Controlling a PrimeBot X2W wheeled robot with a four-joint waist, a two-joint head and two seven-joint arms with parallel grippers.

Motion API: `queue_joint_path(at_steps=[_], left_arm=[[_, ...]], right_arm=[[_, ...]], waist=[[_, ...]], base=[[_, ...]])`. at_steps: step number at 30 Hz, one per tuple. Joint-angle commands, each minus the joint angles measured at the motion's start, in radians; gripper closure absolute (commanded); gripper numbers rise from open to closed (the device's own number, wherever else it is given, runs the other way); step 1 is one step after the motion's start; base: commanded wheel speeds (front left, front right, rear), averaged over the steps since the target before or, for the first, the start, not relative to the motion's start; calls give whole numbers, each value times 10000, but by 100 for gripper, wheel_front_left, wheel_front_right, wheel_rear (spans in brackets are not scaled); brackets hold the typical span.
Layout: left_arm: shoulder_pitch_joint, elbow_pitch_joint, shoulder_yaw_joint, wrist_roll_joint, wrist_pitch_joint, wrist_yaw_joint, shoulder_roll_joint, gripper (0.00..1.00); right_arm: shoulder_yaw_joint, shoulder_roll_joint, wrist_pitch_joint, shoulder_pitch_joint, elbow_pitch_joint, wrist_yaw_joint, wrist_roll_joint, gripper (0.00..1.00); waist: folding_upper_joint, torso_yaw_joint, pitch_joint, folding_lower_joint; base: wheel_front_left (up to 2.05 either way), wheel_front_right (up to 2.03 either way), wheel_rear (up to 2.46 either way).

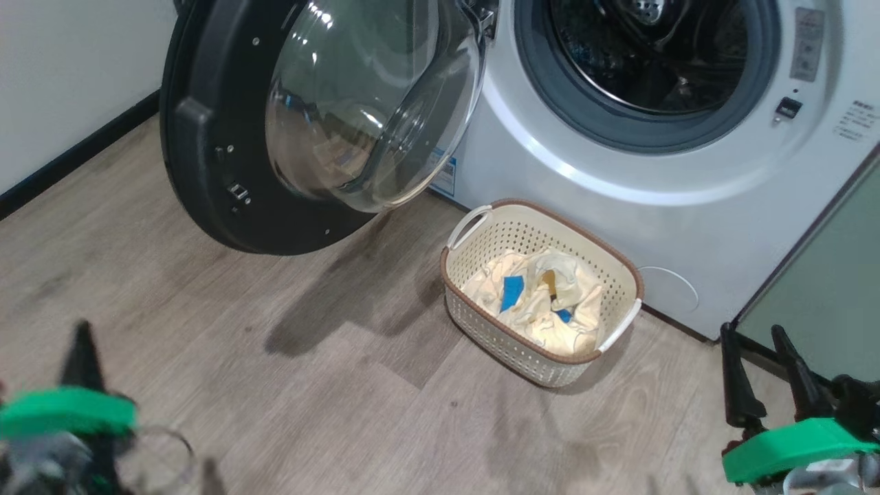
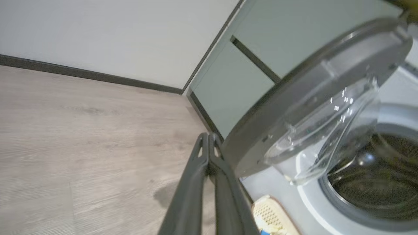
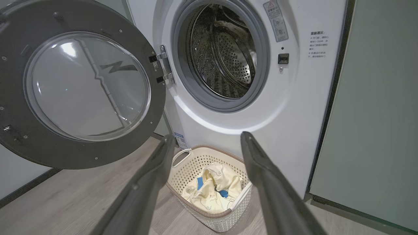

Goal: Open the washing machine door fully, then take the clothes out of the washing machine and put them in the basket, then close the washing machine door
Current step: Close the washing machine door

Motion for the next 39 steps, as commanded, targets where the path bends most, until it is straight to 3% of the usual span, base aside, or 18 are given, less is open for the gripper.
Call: queue_joint_path(at_steps=[1,10,20,31,39], left_arm=[[-880,-131,515,-519,142,-12,585,100],[-2568,1506,1473,-3338,1523,-12,2176,100],[-4684,4228,3007,-5556,3330,149,4003,100],[-6363,5317,2481,-5920,5732,362,5095,100],[-7336,5475,2043,-5971,6881,483,5345,100]], right_arm=[[102,-100,-67,-183,-313,6,13,0],[150,-86,-67,-37,-354,6,-54,0],[81,-212,-67,5,-412,6,-76,0],[88,-513,-67,-113,-516,6,-75,0],[52,-763,-67,-367,-598,6,-102,0]], waist=[[0,-46,-66,0],[0,-796,-86,0],[0,-1609,64,0],[0,-1999,572,0],[0,-2156,1161,0]], base=[[0,0,0],[0,0,0],[0,0,0],[0,0,0],[0,0,0]])
